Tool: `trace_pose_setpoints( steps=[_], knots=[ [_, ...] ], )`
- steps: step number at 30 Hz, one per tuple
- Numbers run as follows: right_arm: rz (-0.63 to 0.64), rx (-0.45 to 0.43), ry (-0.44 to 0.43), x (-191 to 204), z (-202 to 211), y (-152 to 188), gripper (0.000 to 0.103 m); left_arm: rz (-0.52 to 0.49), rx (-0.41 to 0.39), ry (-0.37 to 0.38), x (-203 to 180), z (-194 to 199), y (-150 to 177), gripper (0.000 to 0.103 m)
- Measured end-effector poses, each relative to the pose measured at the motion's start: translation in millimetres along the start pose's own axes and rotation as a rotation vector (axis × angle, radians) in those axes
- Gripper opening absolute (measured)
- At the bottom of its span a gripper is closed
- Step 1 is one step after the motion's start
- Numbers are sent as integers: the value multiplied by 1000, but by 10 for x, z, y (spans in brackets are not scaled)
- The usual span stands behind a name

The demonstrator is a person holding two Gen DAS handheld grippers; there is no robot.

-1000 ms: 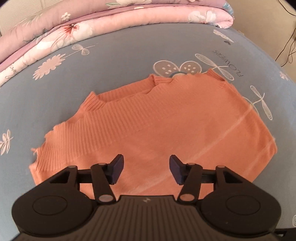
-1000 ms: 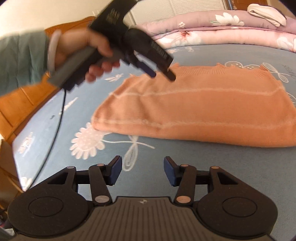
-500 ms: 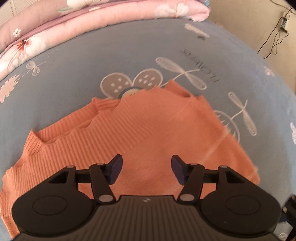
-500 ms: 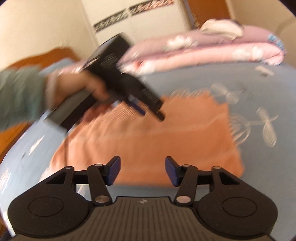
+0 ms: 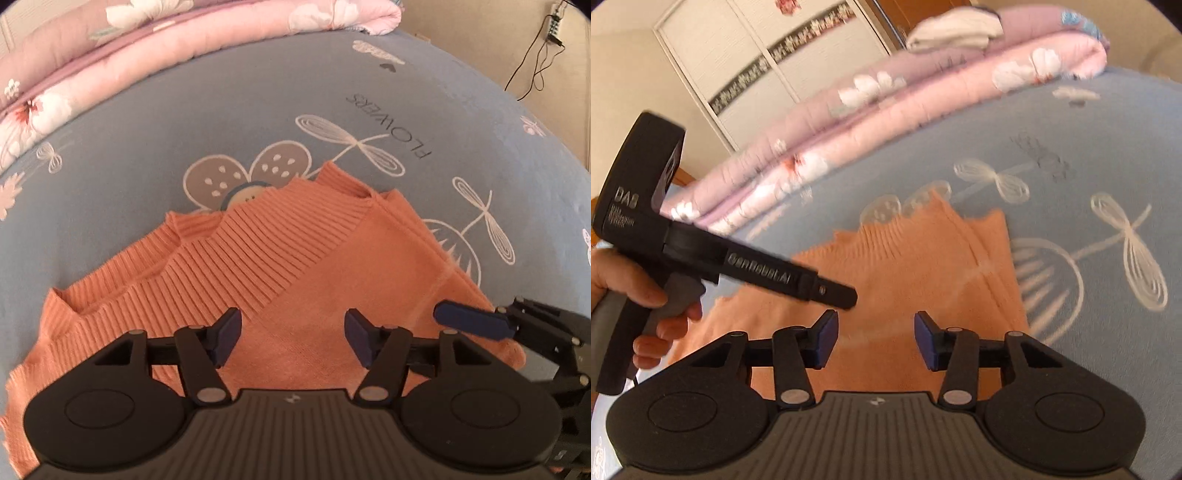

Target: Fold clothes

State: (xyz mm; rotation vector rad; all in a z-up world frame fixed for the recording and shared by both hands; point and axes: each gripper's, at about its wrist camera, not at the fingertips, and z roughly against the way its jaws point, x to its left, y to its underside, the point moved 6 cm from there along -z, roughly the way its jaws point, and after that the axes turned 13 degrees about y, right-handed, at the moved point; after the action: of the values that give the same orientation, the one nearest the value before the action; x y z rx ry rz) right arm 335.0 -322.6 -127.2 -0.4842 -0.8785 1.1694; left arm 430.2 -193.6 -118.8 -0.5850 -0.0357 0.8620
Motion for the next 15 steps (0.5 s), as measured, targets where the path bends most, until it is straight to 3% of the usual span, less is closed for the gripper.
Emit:
trace_pose_setpoints(
  steps=[2, 4, 7, 10, 15],
  knots=[
    [24, -6, 11, 37, -72, -107, 58, 46, -20, -20, 156, 91, 29, 63],
    [23, 47, 45, -5, -278, -84, 58, 120, -37, -39, 371, 105, 117, 62],
    [53, 55, 61, -77, -393, 36, 58, 191, 1, -87, 649, -21, 335, 63],
    [56, 60, 61, -29, -277, 6, 58, 210, -31, -61, 695, 30, 412, 64],
    [111, 29, 19, 230, -17, -68, 62, 172, -119, 9, 651, 567, 518, 65]
  ],
)
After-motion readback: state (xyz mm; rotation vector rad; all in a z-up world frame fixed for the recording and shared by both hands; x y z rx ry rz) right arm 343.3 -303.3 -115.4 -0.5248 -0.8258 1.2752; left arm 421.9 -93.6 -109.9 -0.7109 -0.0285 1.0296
